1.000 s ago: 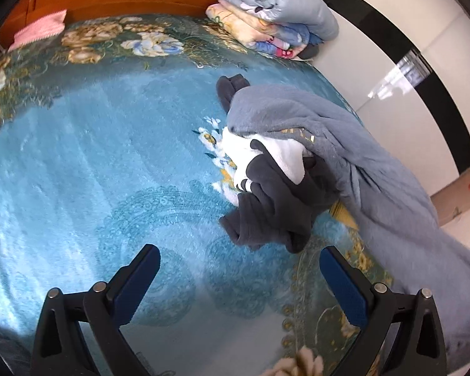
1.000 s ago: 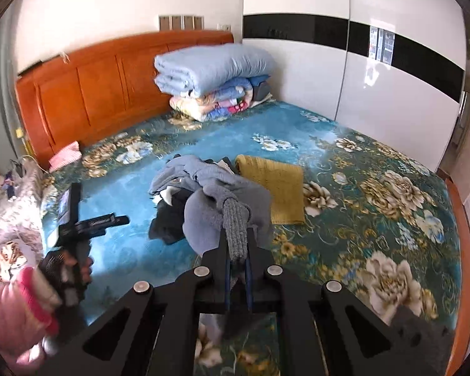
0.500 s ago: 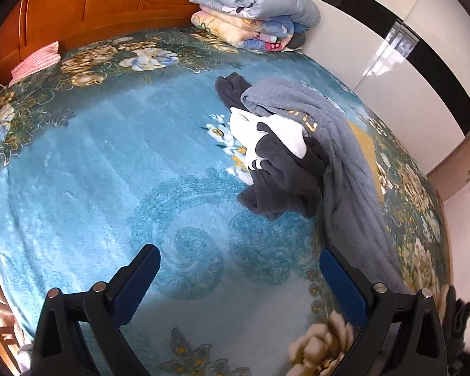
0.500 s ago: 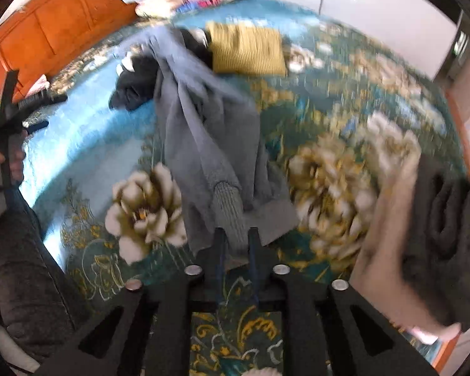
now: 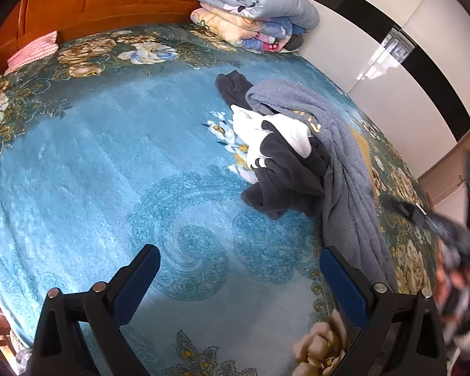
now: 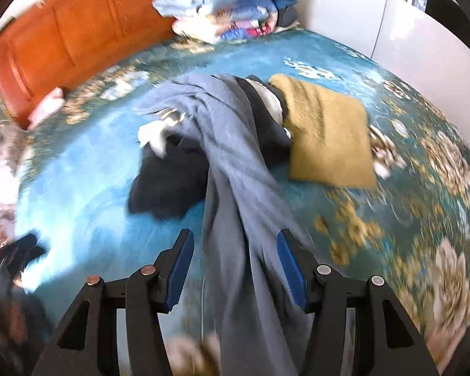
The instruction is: Fold clothes
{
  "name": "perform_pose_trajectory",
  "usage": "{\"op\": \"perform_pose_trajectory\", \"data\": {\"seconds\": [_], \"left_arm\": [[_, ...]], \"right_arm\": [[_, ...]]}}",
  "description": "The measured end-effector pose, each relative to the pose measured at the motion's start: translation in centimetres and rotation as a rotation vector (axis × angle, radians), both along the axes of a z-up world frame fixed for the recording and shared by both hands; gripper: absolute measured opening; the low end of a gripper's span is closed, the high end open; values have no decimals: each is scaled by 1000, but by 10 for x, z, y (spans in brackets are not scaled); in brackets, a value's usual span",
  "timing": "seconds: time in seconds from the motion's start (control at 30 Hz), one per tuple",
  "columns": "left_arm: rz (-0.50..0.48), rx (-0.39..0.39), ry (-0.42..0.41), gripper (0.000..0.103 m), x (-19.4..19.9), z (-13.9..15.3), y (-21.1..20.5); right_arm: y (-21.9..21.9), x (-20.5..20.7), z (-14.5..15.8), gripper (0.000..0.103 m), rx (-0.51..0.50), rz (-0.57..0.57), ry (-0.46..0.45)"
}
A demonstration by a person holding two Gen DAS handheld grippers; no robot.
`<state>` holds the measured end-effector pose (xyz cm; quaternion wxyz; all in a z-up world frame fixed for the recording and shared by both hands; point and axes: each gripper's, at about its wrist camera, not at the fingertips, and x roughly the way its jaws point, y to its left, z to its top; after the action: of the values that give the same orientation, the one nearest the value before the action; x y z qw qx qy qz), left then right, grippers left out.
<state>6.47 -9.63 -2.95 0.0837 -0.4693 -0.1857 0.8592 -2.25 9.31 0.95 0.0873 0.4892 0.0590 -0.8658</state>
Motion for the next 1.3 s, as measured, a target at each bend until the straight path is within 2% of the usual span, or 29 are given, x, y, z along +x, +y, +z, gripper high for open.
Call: {"op": "perform_pose_trajectory", "data": {"seconds": [0.17, 0.23, 0.27, 0.37, 0.53, 0.63, 0.73, 0.87, 1.07, 1.2, 1.3], "left_arm": [[25, 38, -28, 103, -3, -8, -8], [22, 37, -32, 103, -3, -9, -7], [19, 36, -33, 103, -3, -9, -6], [14, 39, -38, 103, -5, -11, -5], [40, 75, -26, 103, -4, -8, -12], [66, 113, -17, 103, -1, -5, -21], [84, 135, -21, 103, 2, -4, -27], [81, 154, -43, 103, 3, -7, -29], [95, 194, -125, 103, 1, -22, -31], [138, 203, -162, 103, 1, -29, -36], [166, 206, -188, 103, 1, -34, -39]], "right_arm": [[-27, -51, -29, 55, 150, 4, -31], [-25, -56, -38, 14, 186, 2, -52], [-23, -56, -40, 5, 185, -3, -54], [-6, -44, -24, 5, 67, -11, -17], [-4, 14, 23, 4, -107, 155, 67], [-15, 56, 38, 4, -190, 250, 89], [-26, 93, 31, 4, -255, 316, 48], [-36, 142, 4, 4, -352, 388, -43], [-51, 201, -30, 4, -489, 486, -197], [-55, 212, -56, 5, -431, 470, -261], [-49, 211, -54, 8, -420, 447, -247]]}}
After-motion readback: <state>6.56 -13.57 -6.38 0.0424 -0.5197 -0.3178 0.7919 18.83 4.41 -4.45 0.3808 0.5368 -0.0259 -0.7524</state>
